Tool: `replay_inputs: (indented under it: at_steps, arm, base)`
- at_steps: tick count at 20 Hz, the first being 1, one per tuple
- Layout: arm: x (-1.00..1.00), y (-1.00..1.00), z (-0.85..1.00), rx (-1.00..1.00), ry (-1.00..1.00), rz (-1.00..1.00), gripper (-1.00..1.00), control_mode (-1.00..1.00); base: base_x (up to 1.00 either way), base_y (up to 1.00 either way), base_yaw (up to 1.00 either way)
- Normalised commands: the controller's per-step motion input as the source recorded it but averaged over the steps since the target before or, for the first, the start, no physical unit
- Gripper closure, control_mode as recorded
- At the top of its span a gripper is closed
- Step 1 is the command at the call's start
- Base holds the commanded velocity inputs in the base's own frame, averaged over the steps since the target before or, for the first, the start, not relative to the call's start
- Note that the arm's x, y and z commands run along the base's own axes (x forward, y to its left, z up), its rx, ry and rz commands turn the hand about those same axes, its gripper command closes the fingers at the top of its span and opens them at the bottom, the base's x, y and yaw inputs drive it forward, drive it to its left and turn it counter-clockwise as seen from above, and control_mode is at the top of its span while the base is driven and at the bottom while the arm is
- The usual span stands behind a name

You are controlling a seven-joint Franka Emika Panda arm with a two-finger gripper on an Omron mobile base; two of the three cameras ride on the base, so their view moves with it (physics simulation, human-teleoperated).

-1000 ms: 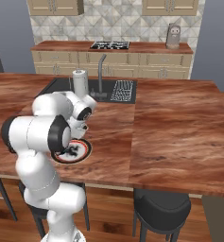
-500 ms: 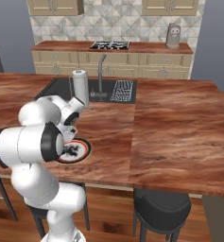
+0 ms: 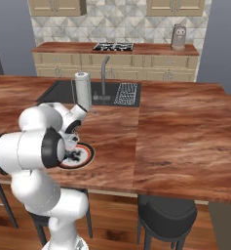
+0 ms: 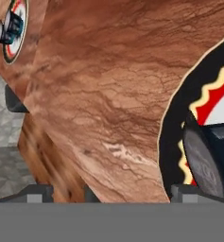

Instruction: Place two yogurt containers on each plate.

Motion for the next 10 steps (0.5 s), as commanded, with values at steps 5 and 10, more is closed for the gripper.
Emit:
replay_inputs:
  at_steps: [5,10]
  arm:
    - [0.48,0.01,-0.14,0.0,0.0,0.0,-1.0,-1.0]
    - [0.45,0.0,-0.23,0.0,0.0,0.0,-1.0,-1.0]
  base:
    - [0.0,0.0,0.0]
    - [0.0,0.0,0.0]
